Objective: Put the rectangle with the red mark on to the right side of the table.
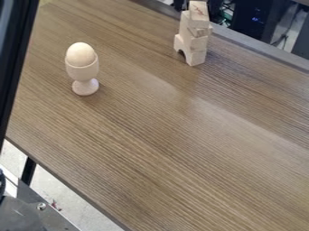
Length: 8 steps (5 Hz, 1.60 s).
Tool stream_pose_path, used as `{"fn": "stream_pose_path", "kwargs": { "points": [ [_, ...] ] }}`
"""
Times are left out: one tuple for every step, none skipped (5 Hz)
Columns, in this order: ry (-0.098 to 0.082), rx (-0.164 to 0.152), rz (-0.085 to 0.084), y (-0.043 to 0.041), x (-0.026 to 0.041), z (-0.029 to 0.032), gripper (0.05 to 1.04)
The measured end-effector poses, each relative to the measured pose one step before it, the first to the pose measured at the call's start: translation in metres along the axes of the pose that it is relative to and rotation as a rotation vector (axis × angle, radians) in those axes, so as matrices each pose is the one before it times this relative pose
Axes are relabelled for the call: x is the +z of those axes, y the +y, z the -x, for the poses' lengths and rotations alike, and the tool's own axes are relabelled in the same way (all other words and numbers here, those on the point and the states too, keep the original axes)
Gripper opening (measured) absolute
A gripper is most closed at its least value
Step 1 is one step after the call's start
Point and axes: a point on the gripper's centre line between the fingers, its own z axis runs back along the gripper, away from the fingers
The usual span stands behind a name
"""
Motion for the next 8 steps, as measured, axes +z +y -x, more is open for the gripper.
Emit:
{"fn": "stream_pose_path", "kwargs": {
  "points": [
    [0.0134, 0.0357, 0.0133, -0.00187, -0.01329, 0.00204, 0.661],
    [-0.0024, 0.0135, 0.0106, -0.00032, -0.00302, 0.00028, 0.568],
    [0.0032, 0.0051, 0.0053, 0.00046, -0.00003, 0.00002, 0.568],
    [0.0006, 0.0038, 0.0124, 0.00029, 0.00416, 0.00271, 0.568],
    [-0.0218, 0.0084, 0.0435, 0.00038, 0.01934, 0.00256, 0.568],
    [-0.0243, -0.0084, 0.0414, -0.00145, 0.01903, 0.00693, 0.568],
    [-0.0104, -0.0459, 0.0115, -0.00223, 0.00746, 0.01301, 0.568],
    [0.0174, -0.0977, -0.0201, -0.00783, -0.00652, 0.02144, 0.568]
  ]
}}
